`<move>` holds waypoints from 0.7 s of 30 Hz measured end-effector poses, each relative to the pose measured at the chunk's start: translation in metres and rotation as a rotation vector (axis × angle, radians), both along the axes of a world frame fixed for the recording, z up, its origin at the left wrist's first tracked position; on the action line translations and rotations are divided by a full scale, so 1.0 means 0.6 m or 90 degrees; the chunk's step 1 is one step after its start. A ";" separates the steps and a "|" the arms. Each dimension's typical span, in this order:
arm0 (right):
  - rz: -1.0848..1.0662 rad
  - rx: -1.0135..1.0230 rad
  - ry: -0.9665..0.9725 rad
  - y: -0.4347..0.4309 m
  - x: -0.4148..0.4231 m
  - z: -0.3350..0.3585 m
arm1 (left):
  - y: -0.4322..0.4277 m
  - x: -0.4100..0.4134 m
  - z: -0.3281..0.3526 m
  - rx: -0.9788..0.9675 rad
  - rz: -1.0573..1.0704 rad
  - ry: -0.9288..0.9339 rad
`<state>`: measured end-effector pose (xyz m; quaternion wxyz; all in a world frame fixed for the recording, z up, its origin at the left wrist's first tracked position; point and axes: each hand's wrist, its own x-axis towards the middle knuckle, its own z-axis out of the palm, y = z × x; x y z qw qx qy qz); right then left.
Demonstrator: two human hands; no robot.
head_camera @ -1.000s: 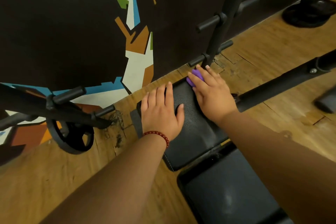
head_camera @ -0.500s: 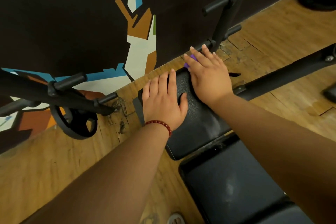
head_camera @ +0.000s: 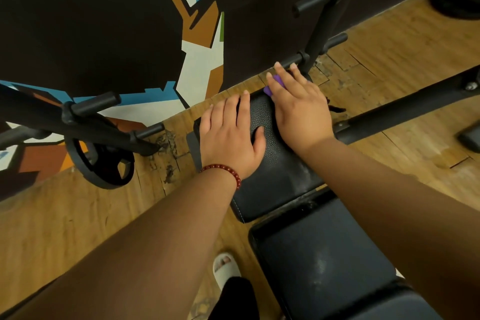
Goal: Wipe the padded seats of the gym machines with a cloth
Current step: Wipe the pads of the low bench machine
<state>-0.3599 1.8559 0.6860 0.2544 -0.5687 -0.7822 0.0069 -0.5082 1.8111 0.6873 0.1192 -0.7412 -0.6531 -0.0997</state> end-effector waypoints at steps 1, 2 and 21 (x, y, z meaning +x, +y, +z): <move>-0.016 -0.004 0.012 0.004 -0.005 0.003 | 0.000 0.000 0.000 0.000 0.000 -0.002; -0.030 -0.003 0.025 0.002 -0.009 0.001 | 0.000 -0.001 0.000 0.001 0.000 -0.002; -0.058 0.017 0.039 -0.033 -0.015 -0.014 | -0.003 -0.004 0.007 -0.014 -0.017 0.013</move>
